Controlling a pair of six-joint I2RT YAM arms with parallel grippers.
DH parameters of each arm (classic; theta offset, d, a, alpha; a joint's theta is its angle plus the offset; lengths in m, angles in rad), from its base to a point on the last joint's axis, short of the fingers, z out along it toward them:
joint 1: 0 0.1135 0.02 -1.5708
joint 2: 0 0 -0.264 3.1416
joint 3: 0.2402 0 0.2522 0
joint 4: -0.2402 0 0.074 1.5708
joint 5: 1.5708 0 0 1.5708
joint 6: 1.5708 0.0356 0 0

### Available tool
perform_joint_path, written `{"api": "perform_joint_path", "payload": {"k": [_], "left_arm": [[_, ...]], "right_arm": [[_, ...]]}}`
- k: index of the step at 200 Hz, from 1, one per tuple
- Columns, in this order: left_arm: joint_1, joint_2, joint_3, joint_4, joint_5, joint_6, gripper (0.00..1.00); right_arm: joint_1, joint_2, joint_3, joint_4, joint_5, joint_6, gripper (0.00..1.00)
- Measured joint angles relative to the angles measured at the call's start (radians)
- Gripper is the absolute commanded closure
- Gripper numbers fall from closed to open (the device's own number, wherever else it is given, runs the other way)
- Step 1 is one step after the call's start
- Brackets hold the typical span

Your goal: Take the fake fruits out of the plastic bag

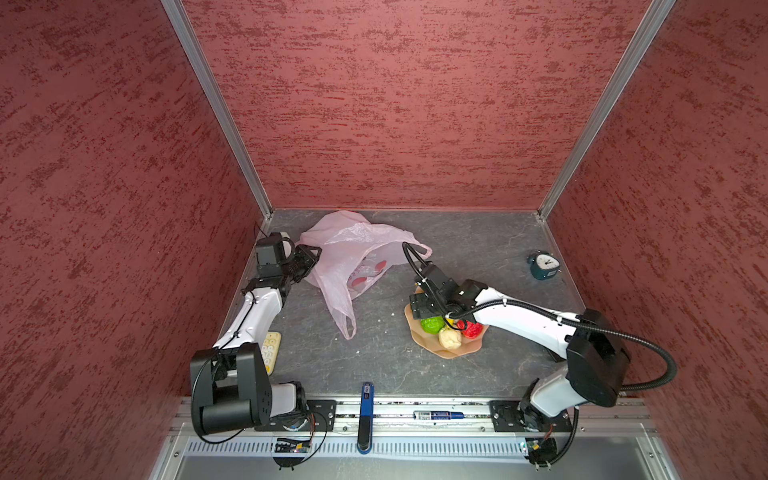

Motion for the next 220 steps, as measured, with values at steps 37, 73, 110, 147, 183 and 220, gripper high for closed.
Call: {"api": "perform_joint_path", "payload": {"k": [37, 73, 110, 147, 183, 220], "left_arm": [[0.008, 0.001, 0.097, -0.035, 0.011, 0.060, 0.09], [0.028, -0.037, 0.111, -0.106, 0.020, 0.107, 0.00], [0.062, -0.132, 0.087, -0.196, 0.016, 0.158, 0.01], [0.068, -0.223, 0.024, -0.288, -0.102, 0.199, 0.00], [0.067, -0.301, -0.098, -0.310, -0.322, 0.224, 0.01], [-0.004, -0.431, -0.356, -0.068, -0.544, 0.328, 0.00]], "right_arm": [[-0.028, -0.127, 0.000, -0.001, 0.032, 0.003, 0.12], [-0.153, -0.282, -0.005, 0.017, 0.055, -0.002, 0.10], [-0.324, -0.409, -0.098, 0.100, 0.104, -0.014, 0.05], [-0.551, -0.507, -0.273, 0.232, 0.166, -0.024, 0.01], [-0.688, -0.513, -0.426, 0.399, 0.245, -0.076, 0.01], [-0.693, -0.444, -0.570, 0.637, 0.317, -0.176, 0.01]]}}
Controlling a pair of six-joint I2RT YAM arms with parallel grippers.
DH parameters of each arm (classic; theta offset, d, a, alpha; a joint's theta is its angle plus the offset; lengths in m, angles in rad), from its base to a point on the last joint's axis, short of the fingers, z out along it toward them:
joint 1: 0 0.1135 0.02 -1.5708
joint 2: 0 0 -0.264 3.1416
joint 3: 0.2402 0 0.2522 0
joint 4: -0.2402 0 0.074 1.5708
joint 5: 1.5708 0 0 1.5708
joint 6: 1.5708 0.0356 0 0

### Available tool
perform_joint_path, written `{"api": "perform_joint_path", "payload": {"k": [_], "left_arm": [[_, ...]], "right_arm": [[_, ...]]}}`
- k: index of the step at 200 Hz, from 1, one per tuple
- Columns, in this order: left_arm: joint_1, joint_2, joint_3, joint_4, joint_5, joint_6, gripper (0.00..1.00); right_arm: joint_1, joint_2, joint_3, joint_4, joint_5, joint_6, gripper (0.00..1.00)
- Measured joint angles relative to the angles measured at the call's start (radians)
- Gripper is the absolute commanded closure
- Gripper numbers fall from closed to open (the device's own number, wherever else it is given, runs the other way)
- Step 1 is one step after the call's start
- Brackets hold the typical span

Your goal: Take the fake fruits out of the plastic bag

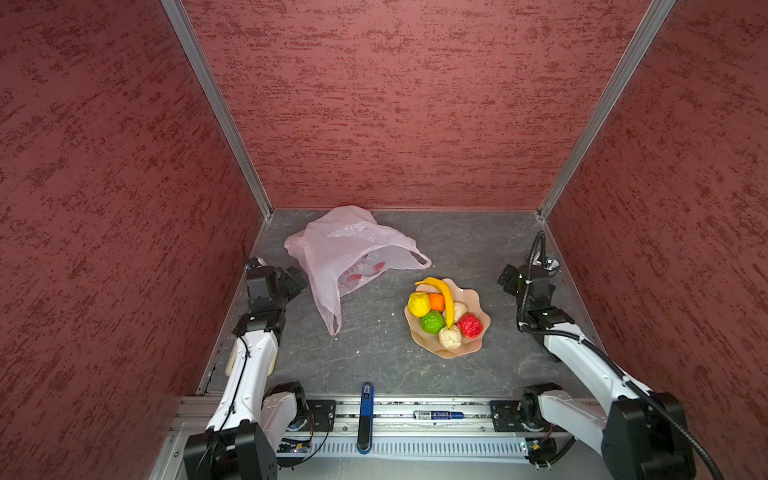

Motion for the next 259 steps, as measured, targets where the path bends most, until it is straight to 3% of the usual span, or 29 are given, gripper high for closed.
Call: {"api": "perform_joint_path", "payload": {"k": [25, 79, 132, 174, 214, 259], "left_arm": [[-0.065, 0.032, -0.129, 0.221, -0.078, 0.105, 0.01], [-0.069, 0.292, -0.154, 0.544, -0.095, 0.199, 0.01], [-0.044, 0.491, -0.156, 0.829, 0.003, 0.233, 0.01], [-0.046, 0.507, -0.188, 0.967, 0.056, 0.264, 0.01], [-0.057, 0.604, -0.219, 1.128, 0.098, 0.294, 0.01], [-0.100, 0.634, -0.182, 1.101, 0.068, 0.323, 0.01]], "right_arm": [[-0.010, 0.084, -0.042, 0.142, 0.012, -0.073, 0.01], [-0.037, 0.235, -0.049, 0.430, 0.014, -0.227, 0.01], [-0.116, 0.364, -0.182, 0.783, -0.085, -0.276, 0.01], [-0.172, 0.418, -0.258, 0.997, -0.206, -0.275, 0.01], [-0.185, 0.439, -0.274, 1.049, -0.256, -0.274, 0.01], [-0.185, 0.439, -0.269, 1.068, -0.264, -0.274, 0.01]]}}
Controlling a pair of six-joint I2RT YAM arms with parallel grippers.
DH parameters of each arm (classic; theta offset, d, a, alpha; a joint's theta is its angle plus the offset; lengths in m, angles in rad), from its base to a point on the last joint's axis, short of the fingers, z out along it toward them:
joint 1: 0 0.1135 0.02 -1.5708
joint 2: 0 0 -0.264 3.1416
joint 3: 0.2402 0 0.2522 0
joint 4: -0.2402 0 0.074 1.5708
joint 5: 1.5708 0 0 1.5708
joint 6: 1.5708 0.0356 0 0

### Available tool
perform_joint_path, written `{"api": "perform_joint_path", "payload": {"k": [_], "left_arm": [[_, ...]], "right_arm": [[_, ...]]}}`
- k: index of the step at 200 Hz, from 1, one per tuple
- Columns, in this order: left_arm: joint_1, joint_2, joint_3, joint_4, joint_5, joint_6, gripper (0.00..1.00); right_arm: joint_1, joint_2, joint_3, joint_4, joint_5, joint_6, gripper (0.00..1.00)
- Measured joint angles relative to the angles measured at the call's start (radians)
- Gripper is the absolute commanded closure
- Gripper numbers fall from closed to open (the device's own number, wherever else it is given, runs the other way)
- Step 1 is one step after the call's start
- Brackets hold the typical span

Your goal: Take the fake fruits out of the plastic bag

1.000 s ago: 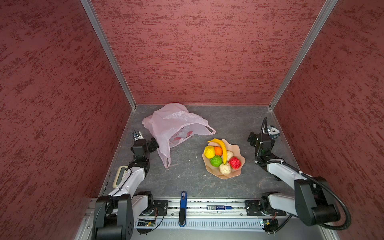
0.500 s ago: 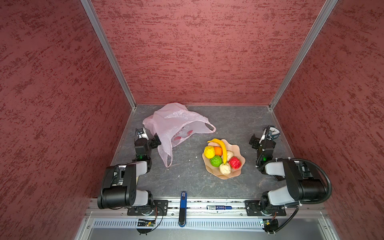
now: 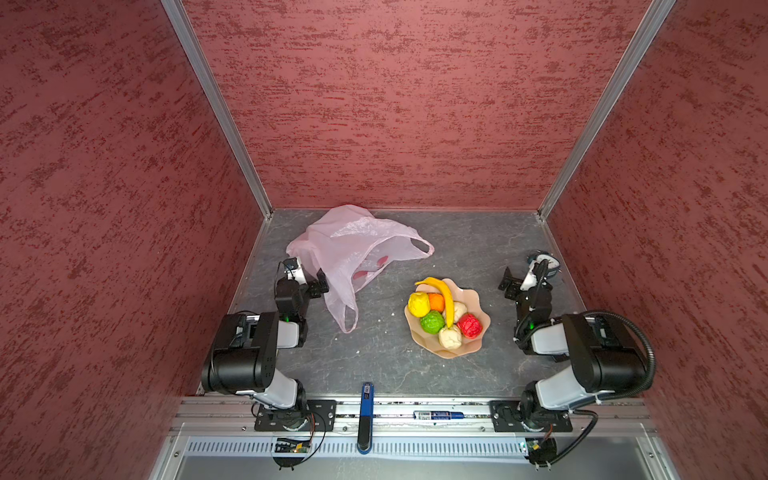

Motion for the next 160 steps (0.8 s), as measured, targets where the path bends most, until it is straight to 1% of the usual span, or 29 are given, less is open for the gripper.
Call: {"api": "perform_joint_path", "payload": {"k": [23, 54, 160], "left_arm": [[-0.028, 0.000, 0.027, -0.010, -0.032, 0.016, 0.01], [-0.031, 0.000, 0.029, -0.021, -0.056, 0.021, 0.01], [-0.031, 0.000, 0.029, -0.021, -0.067, 0.029, 0.00]], "right_arm": [[0.000, 0.000, 0.000, 0.002, 0.000, 0.000, 0.01], [0.000, 0.000, 0.000, 0.002, 0.000, 0.000, 0.01], [0.000, 0.000, 0.000, 0.002, 0.000, 0.000, 0.01]]}}
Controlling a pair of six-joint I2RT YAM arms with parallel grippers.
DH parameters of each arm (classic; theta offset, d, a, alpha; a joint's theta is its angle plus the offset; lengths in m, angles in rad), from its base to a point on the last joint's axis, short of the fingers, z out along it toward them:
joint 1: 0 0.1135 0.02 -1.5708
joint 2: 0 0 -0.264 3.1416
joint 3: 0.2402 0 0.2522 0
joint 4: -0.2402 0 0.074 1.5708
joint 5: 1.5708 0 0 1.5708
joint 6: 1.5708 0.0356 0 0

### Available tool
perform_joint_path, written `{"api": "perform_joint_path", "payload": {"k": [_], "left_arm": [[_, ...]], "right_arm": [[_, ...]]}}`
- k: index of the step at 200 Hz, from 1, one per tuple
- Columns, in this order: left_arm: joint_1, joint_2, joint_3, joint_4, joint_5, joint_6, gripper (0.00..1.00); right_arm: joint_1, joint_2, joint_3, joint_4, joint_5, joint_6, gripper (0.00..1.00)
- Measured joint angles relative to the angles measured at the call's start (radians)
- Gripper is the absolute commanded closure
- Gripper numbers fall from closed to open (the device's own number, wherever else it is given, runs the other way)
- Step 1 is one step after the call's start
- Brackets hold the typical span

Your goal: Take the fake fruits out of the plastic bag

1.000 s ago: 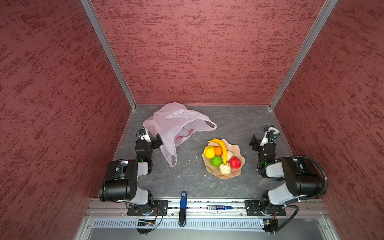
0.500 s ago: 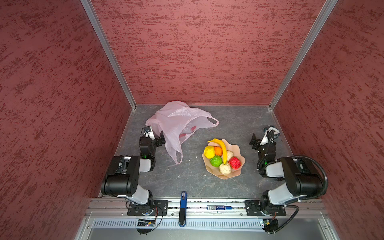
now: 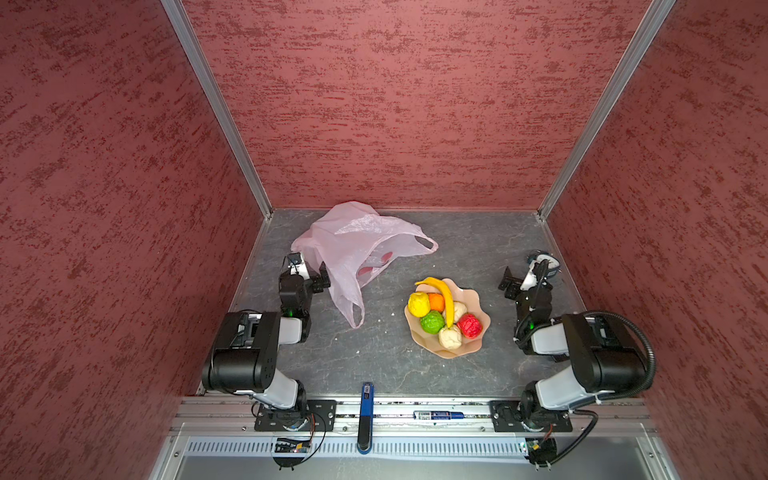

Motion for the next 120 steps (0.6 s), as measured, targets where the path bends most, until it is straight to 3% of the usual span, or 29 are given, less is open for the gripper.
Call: {"api": "perform_joint_path", "payload": {"k": [120], "left_arm": [[-0.002, 0.000, 0.000, 0.000, -0.006, 0.004, 0.01]], "right_arm": [[0.000, 0.000, 0.000, 0.000, 0.000, 0.000, 0.01]]}}
